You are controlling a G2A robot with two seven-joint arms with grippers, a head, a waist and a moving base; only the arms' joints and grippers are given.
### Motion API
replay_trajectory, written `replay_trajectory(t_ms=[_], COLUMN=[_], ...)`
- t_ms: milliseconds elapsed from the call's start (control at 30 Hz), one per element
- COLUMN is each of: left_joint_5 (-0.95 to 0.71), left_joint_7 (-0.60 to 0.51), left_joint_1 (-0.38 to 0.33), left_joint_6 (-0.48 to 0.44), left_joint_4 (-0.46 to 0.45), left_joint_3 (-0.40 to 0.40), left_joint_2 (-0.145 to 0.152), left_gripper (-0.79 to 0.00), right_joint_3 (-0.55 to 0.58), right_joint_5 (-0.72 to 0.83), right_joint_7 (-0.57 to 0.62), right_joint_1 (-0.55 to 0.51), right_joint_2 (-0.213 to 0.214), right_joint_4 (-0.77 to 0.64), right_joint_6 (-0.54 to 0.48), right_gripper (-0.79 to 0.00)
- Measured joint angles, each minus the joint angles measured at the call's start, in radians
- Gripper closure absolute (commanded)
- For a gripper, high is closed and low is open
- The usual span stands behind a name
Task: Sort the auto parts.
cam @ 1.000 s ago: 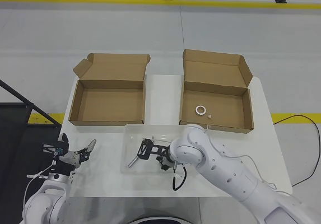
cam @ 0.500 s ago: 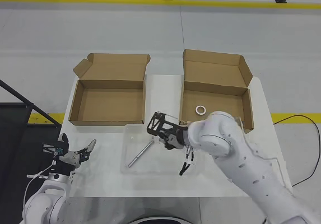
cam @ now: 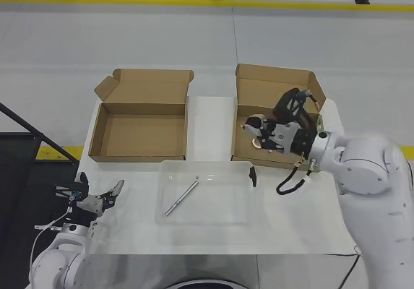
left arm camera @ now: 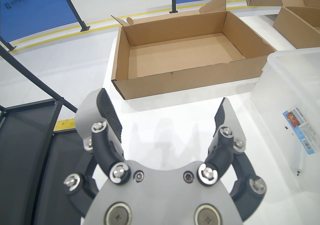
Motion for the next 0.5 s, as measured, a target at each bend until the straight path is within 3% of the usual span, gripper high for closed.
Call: replay_trajectory(t_ms=[267,500], left_joint_5=[0.0,0.0], left_joint_7=[0.0,0.0], left_joint_1=[0.0,0.0], left_joint_6=[0.0,0.0], left_joint_4=[0.0,0.0], left_joint_3=[0.0,0.0], left_joint_2=[0.0,0.0], left_gripper=[-0.785,-0.785], right_joint_3=[0.111,0.109], right_joint_5=[0.11,0.069], right_joint_7=[-0.06,-0.01], right_joint_1=[-0.038,-0.032], right_joint_2=[0.019,0.031], right_joint_4=[-0.001,-0.003], right_joint_6=[-0.017,0.014], right_gripper=[0.0,0.0])
